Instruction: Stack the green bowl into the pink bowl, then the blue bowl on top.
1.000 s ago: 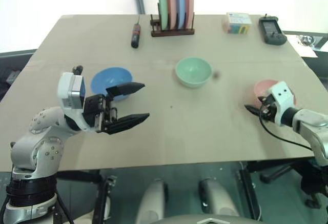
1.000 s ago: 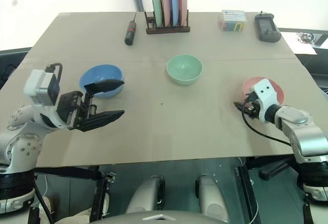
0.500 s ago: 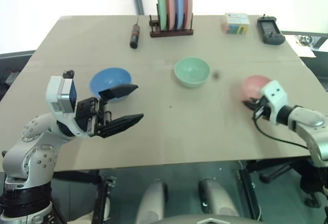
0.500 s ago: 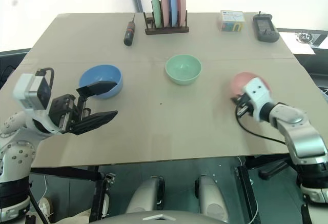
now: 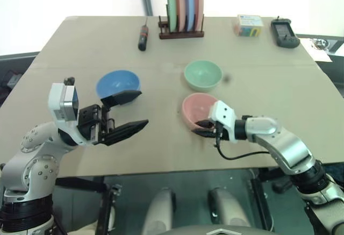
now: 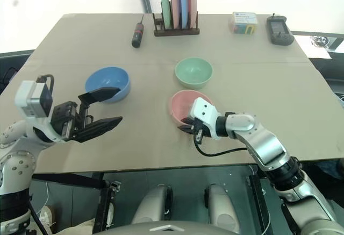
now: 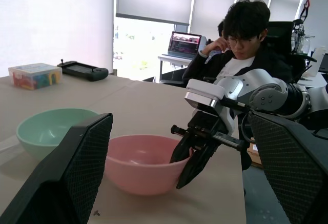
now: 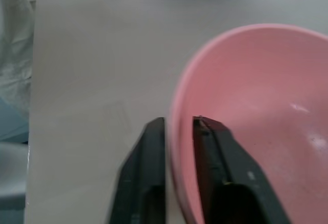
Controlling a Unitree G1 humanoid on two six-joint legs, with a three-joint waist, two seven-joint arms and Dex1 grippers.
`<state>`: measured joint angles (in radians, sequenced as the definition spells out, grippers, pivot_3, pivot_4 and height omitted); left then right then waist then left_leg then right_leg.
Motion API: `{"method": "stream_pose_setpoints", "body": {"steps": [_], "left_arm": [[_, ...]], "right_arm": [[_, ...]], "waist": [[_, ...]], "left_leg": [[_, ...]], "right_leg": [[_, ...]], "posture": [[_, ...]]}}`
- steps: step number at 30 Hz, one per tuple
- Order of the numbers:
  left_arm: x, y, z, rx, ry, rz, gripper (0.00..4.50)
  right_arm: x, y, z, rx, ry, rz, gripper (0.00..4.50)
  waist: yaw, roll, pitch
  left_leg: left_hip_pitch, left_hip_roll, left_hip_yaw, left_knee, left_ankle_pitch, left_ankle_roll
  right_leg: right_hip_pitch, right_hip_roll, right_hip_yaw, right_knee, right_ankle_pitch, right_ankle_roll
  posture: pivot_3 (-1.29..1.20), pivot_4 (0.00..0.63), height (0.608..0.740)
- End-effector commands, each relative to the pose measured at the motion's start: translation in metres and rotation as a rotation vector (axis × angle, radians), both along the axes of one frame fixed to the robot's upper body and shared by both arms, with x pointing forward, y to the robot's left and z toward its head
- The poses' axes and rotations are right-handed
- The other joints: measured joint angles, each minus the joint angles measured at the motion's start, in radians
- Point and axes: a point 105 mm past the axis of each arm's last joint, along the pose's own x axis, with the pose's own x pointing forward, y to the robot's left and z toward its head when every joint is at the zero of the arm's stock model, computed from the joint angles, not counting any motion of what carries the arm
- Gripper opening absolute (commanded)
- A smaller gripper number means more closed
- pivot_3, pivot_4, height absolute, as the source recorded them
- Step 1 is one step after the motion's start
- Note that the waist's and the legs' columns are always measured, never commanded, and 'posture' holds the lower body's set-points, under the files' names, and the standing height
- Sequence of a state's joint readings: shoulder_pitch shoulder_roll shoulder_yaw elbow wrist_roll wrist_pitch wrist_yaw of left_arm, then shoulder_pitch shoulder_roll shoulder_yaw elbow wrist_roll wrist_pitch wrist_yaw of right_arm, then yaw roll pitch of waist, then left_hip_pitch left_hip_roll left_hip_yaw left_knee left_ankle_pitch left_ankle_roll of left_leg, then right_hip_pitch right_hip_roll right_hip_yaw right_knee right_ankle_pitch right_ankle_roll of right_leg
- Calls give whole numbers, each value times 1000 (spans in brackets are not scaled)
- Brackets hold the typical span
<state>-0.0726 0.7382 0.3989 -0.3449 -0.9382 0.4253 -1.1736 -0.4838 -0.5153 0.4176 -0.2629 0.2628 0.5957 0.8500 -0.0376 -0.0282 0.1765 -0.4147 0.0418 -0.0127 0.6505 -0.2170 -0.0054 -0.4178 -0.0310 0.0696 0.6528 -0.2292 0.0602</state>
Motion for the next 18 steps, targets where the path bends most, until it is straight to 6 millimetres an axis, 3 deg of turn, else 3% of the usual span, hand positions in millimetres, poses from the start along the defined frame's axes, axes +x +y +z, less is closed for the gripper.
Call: {"method": "stream_pose_setpoints", "body": {"steps": [1,2,5,6,9,13,16,18], "left_arm": [[-7,3,9,18,-46,22,4500],[-7,3,8,16,-43,27,4500],[-9,1,5,13,-37,39,4500],[-8,1,5,12,-36,42,4500],[-8,1,5,8,-36,53,4500],[-4,4,8,-2,-37,78,4500],[-2,5,7,6,-37,92,4500],[-1,7,7,1,-35,101,4500]], "right_arm": [[2,2,8,2,-50,27,2618],[4,1,8,-4,-57,22,2886],[7,-3,7,-14,-76,6,4290],[9,-4,9,-10,-99,-6,4409],[9,-5,32,65,-151,-7,4409],[-13,-21,88,207,-140,117,4409],[6,-38,109,148,-290,80,4409],[31,-49,111,48,-412,27,4409]], "waist": [[-1,0,0],[-1,0,0],[-1,0,0],[-1,0,0],[-1,0,0],[0,1,1],[-1,0,1],[-4,0,1]], "left_leg": [[0,0,0,-1,0,0],[0,0,0,-1,0,0],[0,0,0,-1,0,0],[0,0,0,-1,0,0],[0,0,0,-1,0,0],[-1,0,0,-1,0,0],[0,0,0,-1,0,0],[1,0,0,-1,0,0]], "right_leg": [[0,0,0,0,0,0],[0,0,0,0,0,0],[-1,0,0,0,0,0],[-1,0,0,0,0,0],[-1,0,0,0,0,0],[-1,0,0,1,0,0],[0,0,0,1,0,0],[0,0,0,1,-1,1]], "posture": [[0,150,740],[0,150,740],[0,150,740],[0,150,740],[0,150,740],[0,150,740],[0,150,740],[0,150,740]]}}
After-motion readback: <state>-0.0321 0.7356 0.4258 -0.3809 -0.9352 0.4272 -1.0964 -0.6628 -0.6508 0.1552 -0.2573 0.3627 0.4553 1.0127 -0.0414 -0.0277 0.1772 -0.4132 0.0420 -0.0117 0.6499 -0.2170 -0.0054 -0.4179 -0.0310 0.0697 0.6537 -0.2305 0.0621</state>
